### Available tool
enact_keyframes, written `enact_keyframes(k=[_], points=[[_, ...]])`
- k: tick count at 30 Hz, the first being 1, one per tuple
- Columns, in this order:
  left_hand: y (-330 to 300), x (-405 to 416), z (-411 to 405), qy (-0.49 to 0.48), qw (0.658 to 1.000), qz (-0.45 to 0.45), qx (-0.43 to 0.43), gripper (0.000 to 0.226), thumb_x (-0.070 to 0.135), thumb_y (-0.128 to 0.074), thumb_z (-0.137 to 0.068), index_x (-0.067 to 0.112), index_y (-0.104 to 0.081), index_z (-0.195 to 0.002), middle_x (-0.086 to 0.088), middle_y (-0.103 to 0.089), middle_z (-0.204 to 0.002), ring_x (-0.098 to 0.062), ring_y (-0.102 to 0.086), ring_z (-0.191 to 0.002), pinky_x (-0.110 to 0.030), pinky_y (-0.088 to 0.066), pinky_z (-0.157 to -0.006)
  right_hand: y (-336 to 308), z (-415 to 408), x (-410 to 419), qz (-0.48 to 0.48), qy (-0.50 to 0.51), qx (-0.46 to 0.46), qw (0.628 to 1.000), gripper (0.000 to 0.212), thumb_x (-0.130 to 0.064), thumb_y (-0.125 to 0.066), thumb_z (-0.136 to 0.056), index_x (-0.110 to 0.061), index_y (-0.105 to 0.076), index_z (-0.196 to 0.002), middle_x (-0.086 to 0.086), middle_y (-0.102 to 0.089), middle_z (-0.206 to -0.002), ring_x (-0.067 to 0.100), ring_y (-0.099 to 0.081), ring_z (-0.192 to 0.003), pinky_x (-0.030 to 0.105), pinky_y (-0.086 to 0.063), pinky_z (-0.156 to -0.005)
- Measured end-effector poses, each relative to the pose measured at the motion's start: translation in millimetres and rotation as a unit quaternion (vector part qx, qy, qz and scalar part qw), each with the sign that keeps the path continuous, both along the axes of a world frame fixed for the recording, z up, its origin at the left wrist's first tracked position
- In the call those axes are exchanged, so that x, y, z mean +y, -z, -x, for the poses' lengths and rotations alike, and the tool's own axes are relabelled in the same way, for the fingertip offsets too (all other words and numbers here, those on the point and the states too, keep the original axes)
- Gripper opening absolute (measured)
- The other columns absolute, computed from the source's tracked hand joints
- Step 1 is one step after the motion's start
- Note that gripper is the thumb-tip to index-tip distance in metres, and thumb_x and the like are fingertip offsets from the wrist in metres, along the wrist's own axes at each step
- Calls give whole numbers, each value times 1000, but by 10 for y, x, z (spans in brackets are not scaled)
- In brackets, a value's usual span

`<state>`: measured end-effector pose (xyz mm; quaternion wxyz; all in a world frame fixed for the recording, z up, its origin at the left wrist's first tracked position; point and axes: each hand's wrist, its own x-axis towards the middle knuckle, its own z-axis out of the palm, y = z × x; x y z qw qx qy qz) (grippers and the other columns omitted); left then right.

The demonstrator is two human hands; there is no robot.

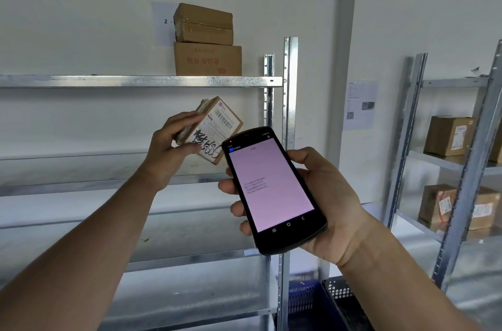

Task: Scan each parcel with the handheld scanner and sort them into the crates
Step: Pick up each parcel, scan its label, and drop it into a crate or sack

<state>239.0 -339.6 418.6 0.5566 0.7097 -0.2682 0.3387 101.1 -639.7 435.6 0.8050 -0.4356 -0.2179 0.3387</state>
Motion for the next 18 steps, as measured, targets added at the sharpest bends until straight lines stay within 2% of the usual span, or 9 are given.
enact_keyframes(k=[4,7,11,13,15,16,18], points=[[-27,30,-25,-16,1000,5,7,71,-25,-71,-81,22,-70,-134,0,-58,-148,-23,-51,-143,-39,-60,-101,36,-31,-22,-6,-4,3,1000,68,-49,-35,-101,-3,-64,-143,28,-69,-129,40,-70,-86,44,-61,-74],[-10,38,14,-18,1000,10,20,71,-22,-69,-84,28,-71,-134,2,-59,-147,-25,-52,-142,-40,-61,-100,52,-80,-10,-15,-2,-16,1000,69,-49,-36,-100,-3,-64,-143,29,-69,-129,41,-70,-86,45,-60,-74],[106,73,96,-6,997,62,41,63,-12,-66,-93,33,-69,-137,-11,-63,-143,-37,-61,-133,-46,-61,-96,94,-189,182,-24,44,-75,996,67,-51,-35,-99,-8,-71,-136,27,-72,-125,39,-71,-88,45,-61,-77],[211,76,189,-7,992,119,51,58,-10,-64,-95,28,-68,-139,-18,-64,-141,-42,-65,-126,-46,-62,-94,132,-284,369,-27,108,-101,989,64,-50,-30,-103,-11,-73,-131,24,-73,-123,38,-70,-90,46,-61,-80],[330,99,335,-13,984,166,59,55,-11,-62,-97,21,-66,-141,-19,-66,-139,-43,-68,-121,-46,-63,-91,165,-371,607,-36,156,-108,981,61,-49,-28,-105,-16,-78,-117,18,-75,-114,37,-69,-91,46,-61,-80],[390,135,418,-20,981,180,63,54,-11,-61,-97,17,-64,-143,-18,-67,-139,-42,-69,-120,-45,-64,-89,183,-408,731,-37,170,-111,979,60,-49,-28,-106,-18,-79,-112,15,-77,-108,35,-70,-89,45,-61,-79],[522,290,588,-42,977,197,66,53,-11,-60,-98,13,-62,-145,-19,-68,-137,-39,-71,-118,-41,-64,-85,230,-461,1005,-30,173,-113,978,60,-50,-26,-108,-19,-77,-112,12,-78,-104,31,-71,-86,45,-62,-78]])
